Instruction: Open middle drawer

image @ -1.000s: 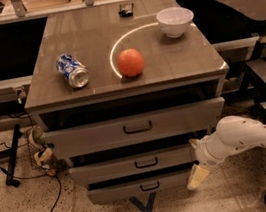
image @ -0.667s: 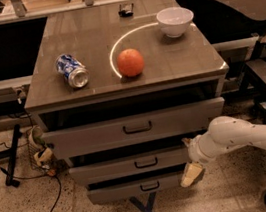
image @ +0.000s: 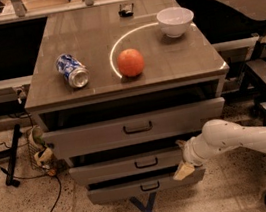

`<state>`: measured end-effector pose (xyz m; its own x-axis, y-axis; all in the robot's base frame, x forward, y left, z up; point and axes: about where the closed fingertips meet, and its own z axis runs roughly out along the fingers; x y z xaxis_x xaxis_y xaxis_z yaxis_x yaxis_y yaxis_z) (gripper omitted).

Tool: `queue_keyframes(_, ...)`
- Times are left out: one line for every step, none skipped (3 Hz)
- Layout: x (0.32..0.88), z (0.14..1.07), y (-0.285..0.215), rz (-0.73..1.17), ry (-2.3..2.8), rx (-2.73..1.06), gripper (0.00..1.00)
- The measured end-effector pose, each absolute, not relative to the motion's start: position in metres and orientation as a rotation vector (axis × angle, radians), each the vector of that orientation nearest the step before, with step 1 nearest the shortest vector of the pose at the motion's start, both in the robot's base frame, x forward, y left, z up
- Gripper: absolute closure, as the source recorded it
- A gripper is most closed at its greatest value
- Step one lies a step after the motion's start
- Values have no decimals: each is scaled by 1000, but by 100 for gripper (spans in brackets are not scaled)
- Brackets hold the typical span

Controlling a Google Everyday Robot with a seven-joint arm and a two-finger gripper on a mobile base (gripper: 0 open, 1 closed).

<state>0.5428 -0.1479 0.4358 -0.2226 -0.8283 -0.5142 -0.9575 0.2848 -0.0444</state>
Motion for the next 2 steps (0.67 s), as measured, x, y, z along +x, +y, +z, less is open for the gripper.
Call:
queue_keyframes(539,431,-150,397,2126,-1599,49)
queue_keyframes(538,442,-150,396,2125,-1599,81)
